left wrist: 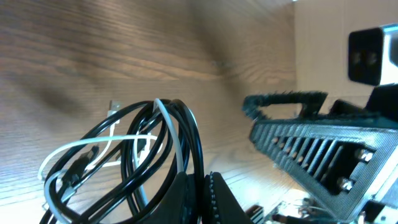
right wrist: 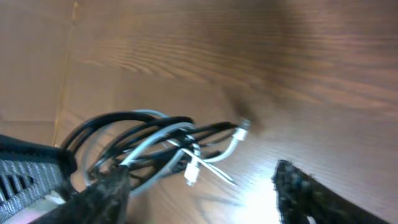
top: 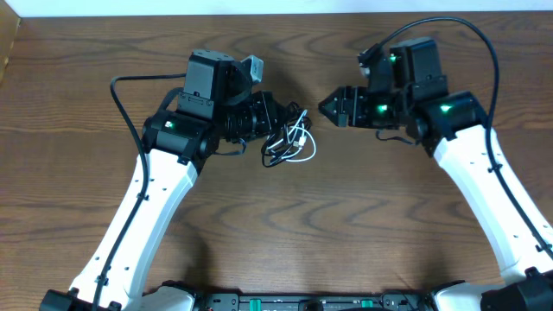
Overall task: Untangle cables
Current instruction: 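Lift the coil with the left gripper and move right gripper toward it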
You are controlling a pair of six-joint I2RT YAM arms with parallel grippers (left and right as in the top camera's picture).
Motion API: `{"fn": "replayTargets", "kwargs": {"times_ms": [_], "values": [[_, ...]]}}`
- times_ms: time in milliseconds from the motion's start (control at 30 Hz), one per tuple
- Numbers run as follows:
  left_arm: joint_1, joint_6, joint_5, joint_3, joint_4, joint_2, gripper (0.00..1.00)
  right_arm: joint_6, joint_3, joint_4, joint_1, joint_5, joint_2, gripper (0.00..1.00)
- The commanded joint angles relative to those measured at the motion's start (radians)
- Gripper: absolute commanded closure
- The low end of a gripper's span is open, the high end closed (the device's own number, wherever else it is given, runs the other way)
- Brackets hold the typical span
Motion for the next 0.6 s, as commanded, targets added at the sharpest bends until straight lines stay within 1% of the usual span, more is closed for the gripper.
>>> {"fn": "replayTargets", "kwargs": {"times_ms": [0,100,133,200,333,467,567], "values": [[0.005,-0.080,0.030,0.009,0.026,-0.018,0.92,0.147,0.017,0.019,0.030,-0.011,0.002,0.37],[0.005,-0.132,0.027,0.009,0.044,-0.016,0.93,0.215,0.017,0.035,0.043,-0.012,0.006,0.43],[0.004,-0.153,0.024,0.009,0.047,-0.016,0.93,0.236,0.017,0.047,0.046,-0.013,0.009,0.48],[0.005,-0.196,0.023,0.009,0.053,-0.016,0.93,0.262,0.017,0.072,0.049,-0.023,0.013,0.53],[0.005,-0.277,-0.006,0.009,0.062,-0.016,0.93,0.288,0.017,0.122,0.049,-0.067,0.016,0.53],[0.005,-0.341,-0.006,0.009,0.084,-0.016,0.93,0.317,0.017,0.126,0.058,-0.077,0.026,0.54],[0.004,-0.349,-0.005,0.009,0.096,-0.016,0.92,0.337,0.017,0.127,0.072,-0.077,0.044,0.55]]}}
